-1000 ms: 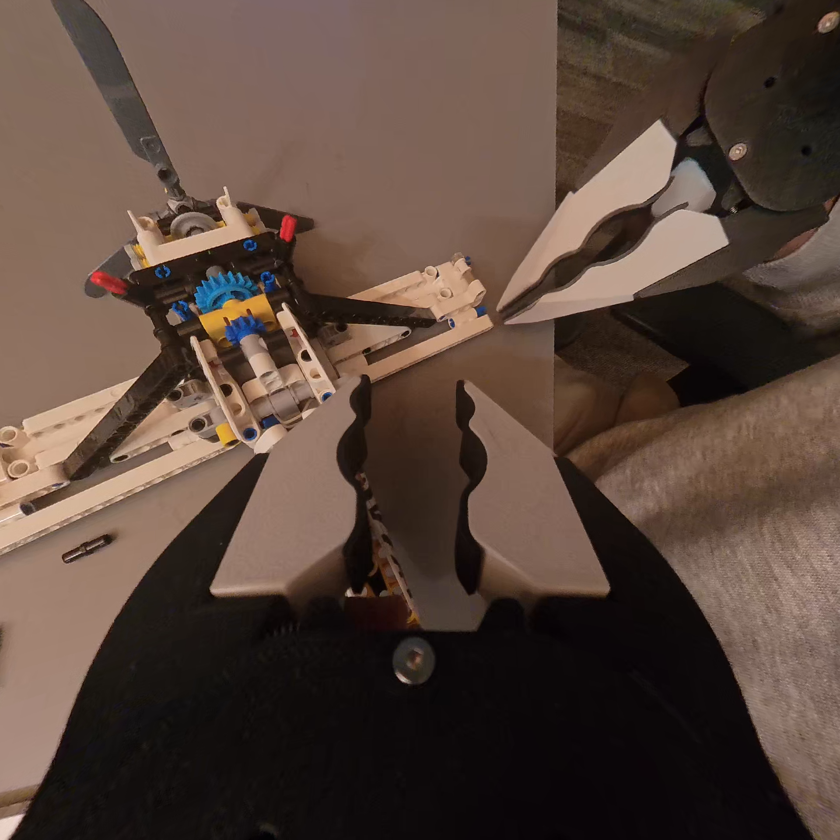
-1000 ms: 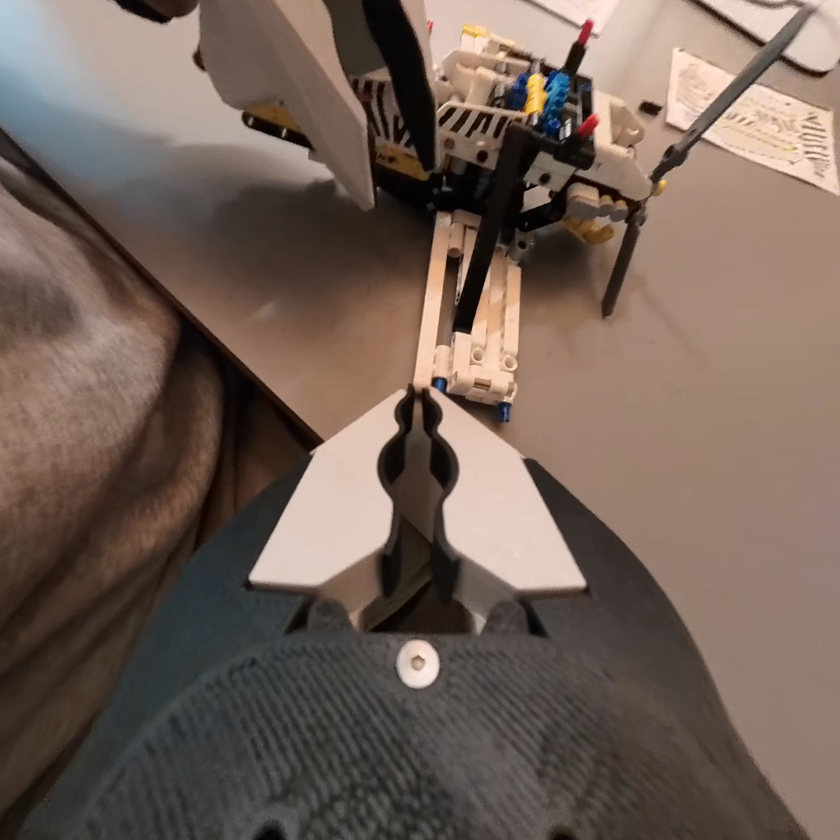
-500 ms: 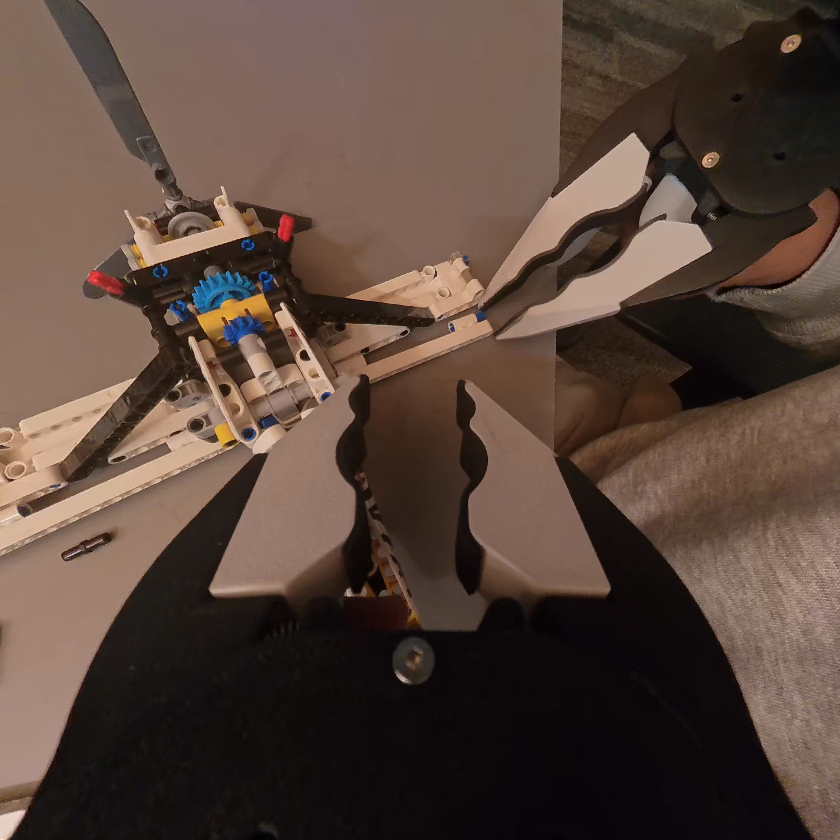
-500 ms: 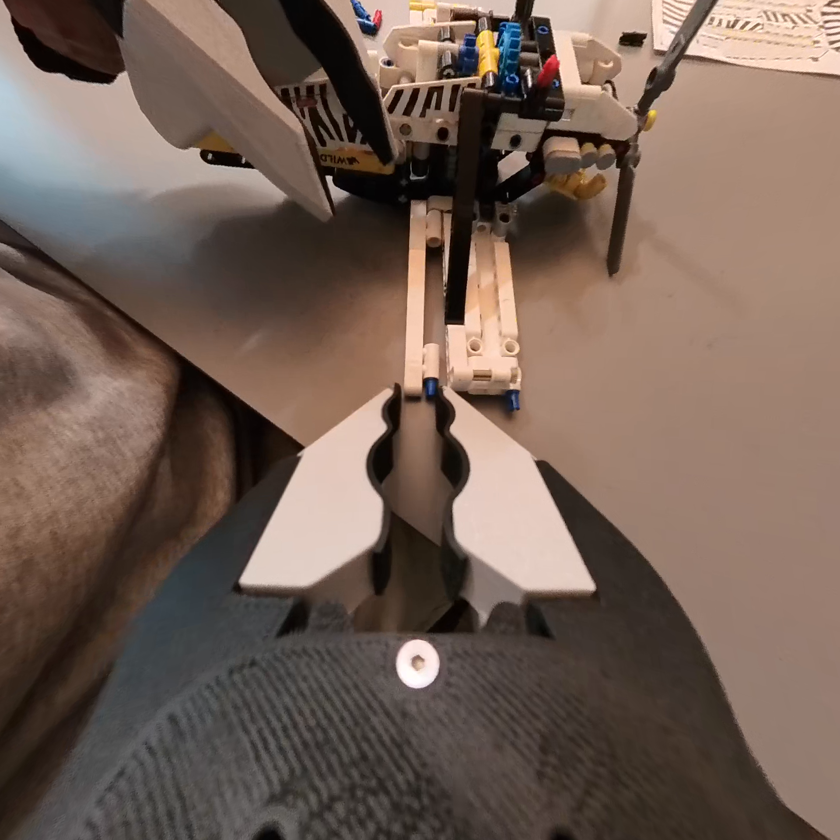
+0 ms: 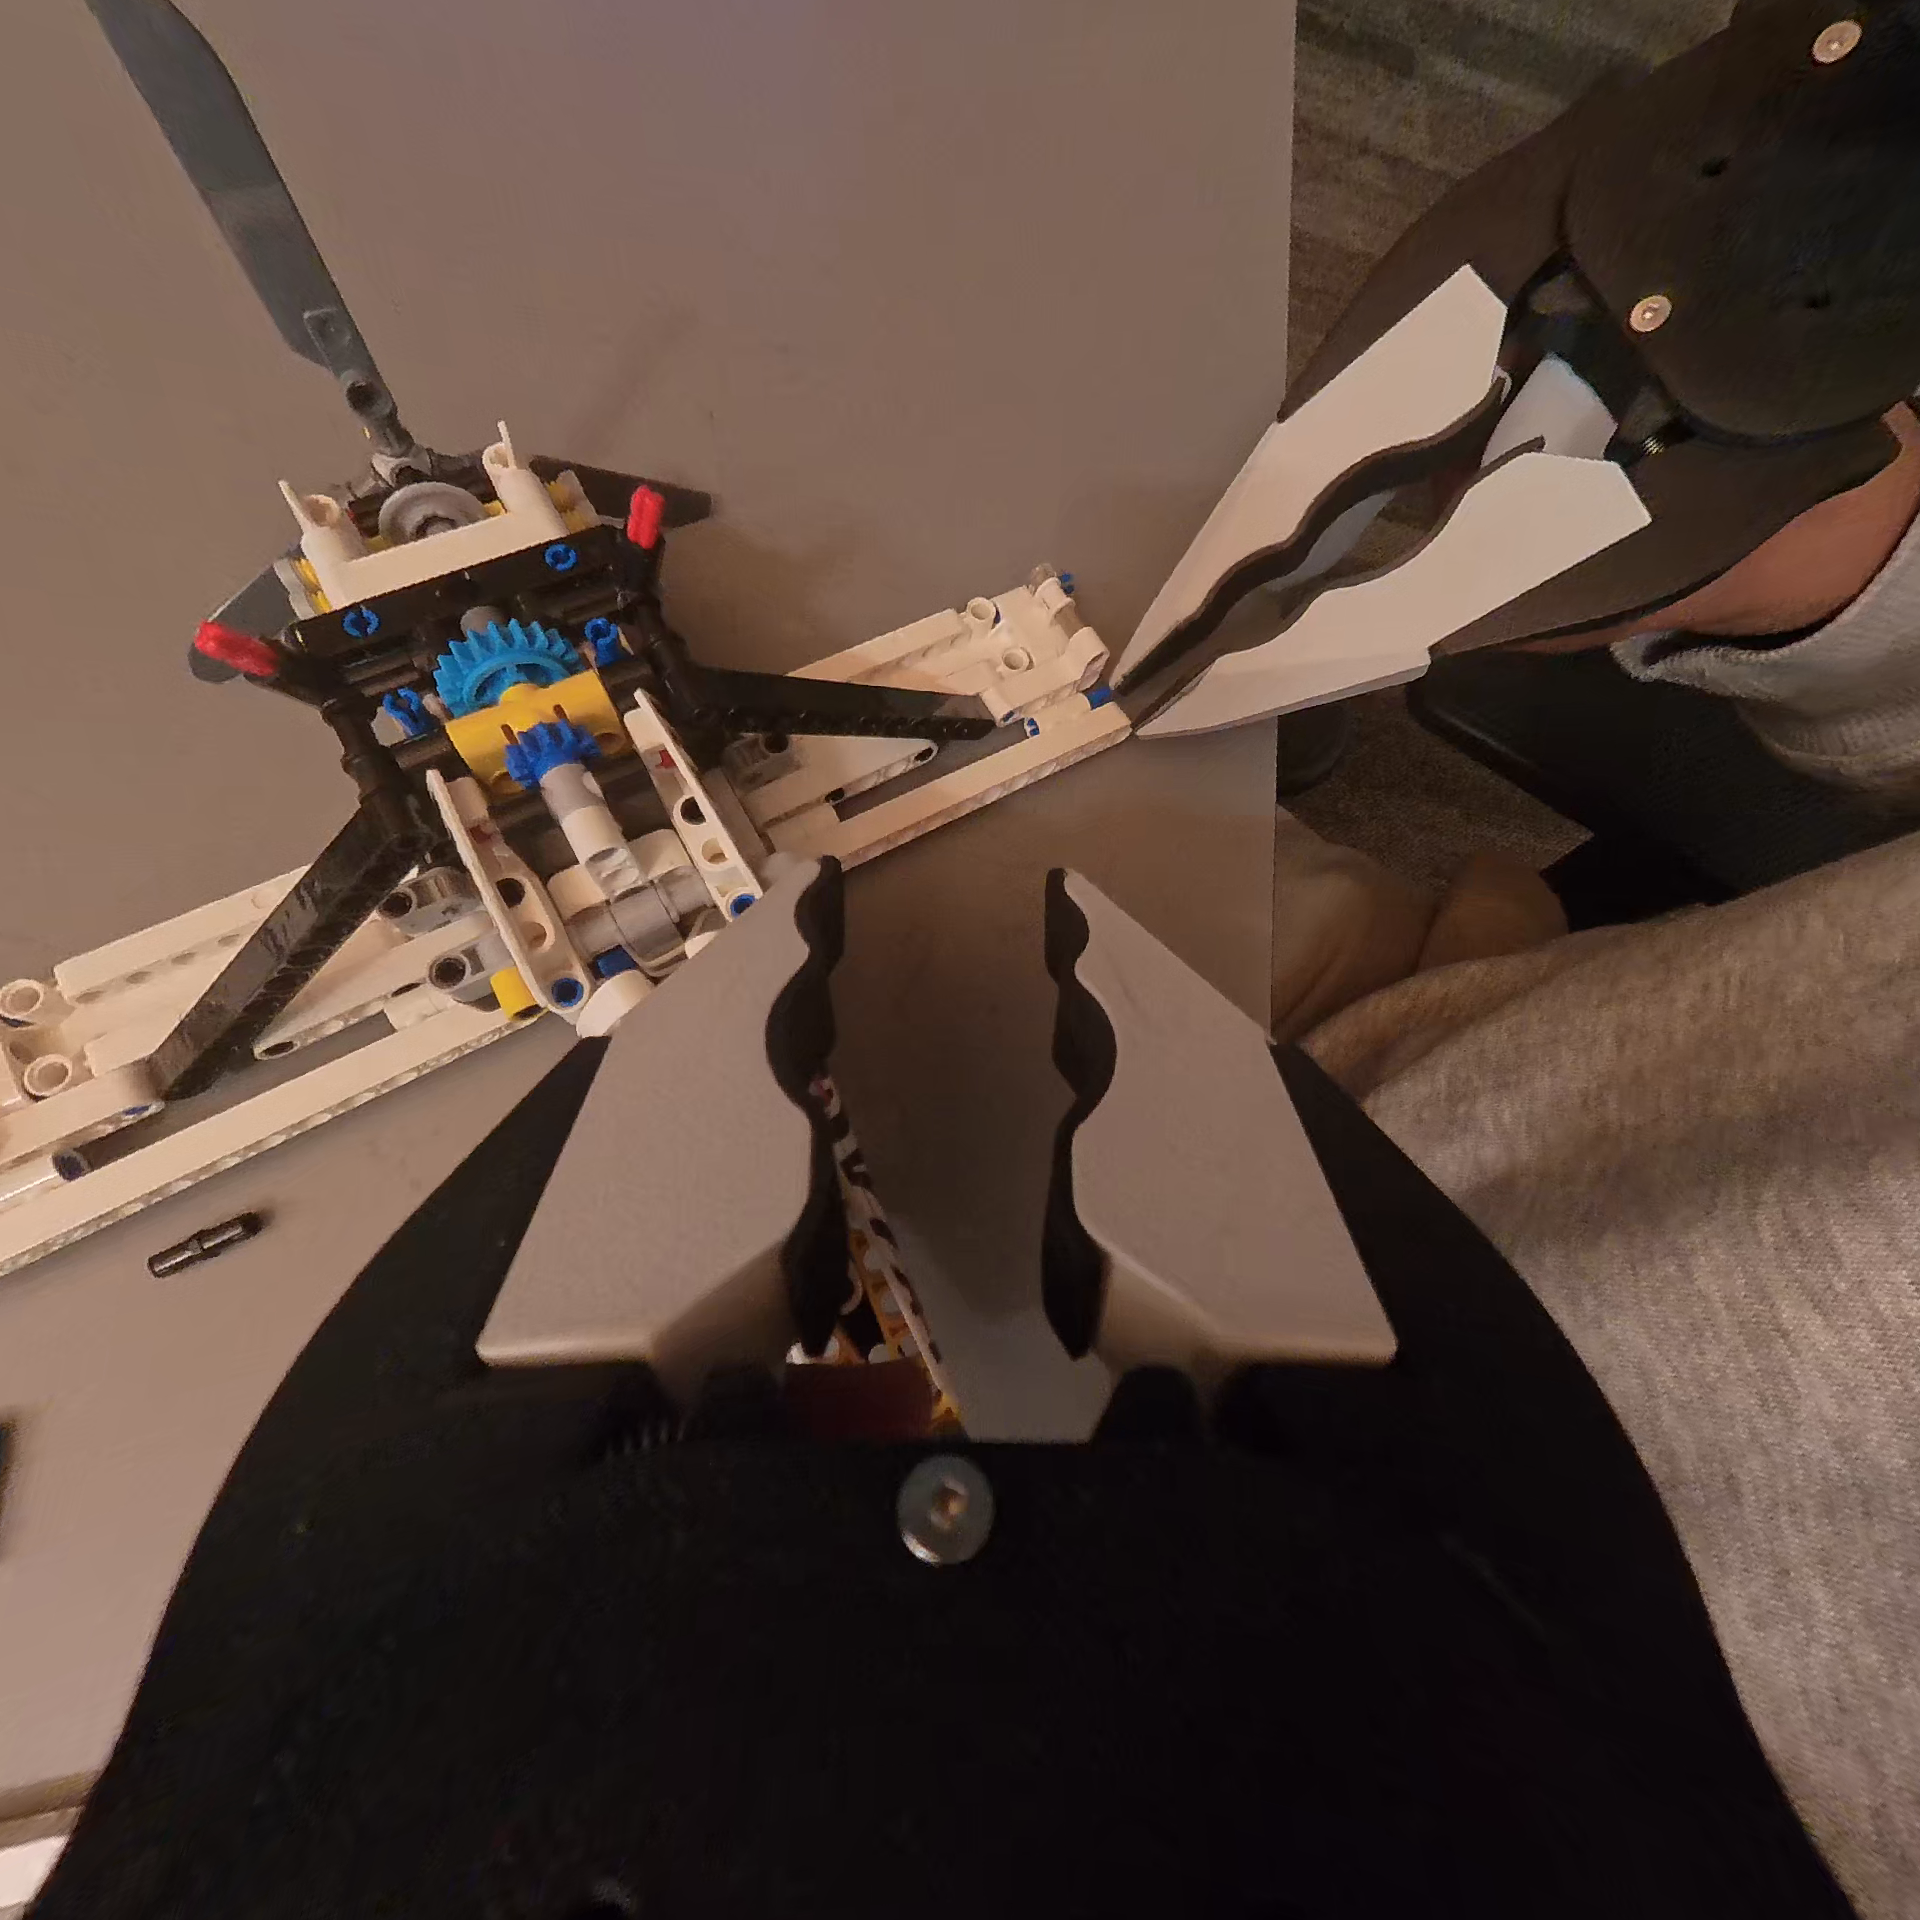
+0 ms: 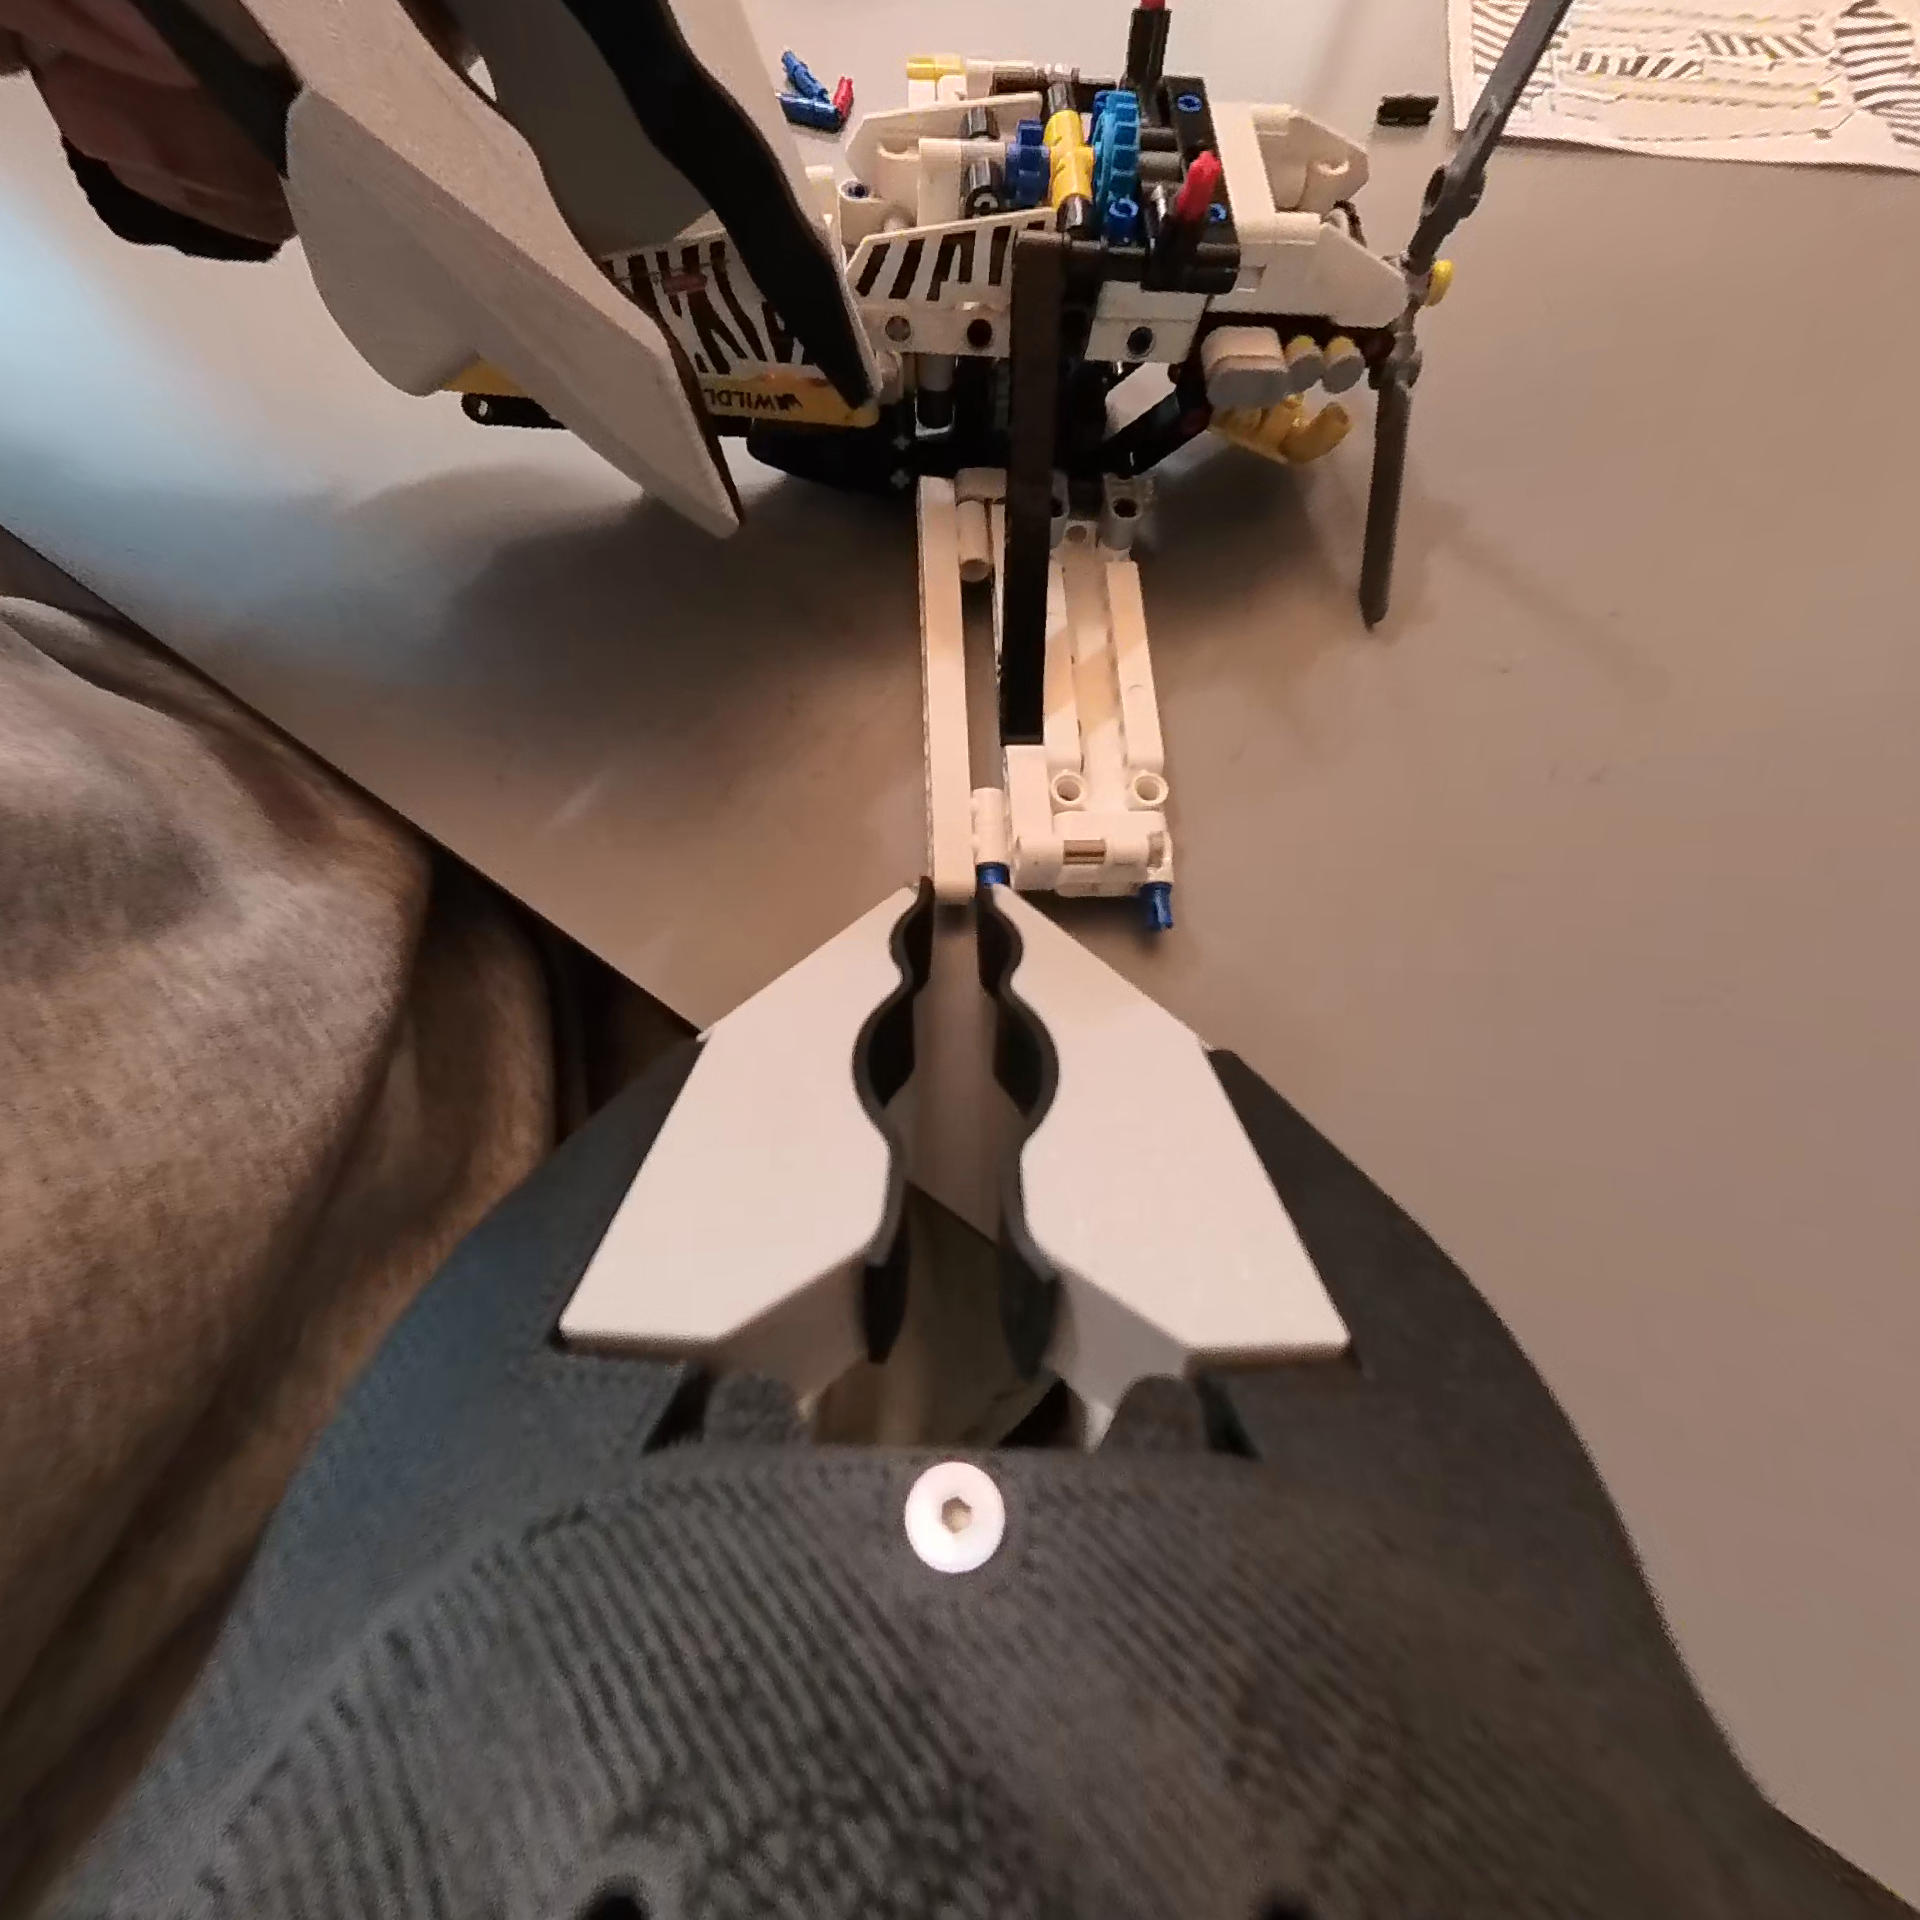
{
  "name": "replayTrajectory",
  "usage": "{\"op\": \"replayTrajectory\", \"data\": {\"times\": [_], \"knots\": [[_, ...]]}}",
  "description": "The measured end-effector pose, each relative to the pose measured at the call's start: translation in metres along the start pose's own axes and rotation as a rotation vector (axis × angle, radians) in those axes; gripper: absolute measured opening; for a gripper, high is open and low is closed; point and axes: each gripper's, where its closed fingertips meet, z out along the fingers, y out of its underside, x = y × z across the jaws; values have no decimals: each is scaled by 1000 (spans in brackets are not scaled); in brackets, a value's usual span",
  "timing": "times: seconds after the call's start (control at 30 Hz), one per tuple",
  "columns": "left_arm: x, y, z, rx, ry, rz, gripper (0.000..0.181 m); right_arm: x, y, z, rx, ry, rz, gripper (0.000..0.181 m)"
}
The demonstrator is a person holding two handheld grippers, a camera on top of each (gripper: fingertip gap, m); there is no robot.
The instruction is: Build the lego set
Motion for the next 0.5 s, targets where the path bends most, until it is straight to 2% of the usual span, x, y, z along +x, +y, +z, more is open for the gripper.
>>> {"op": "replayTrajectory", "data": {"times": [0.5], "knots": [[1,0,0,3,6,-5,39,0,-5,1,22,5,-15,2]]}}
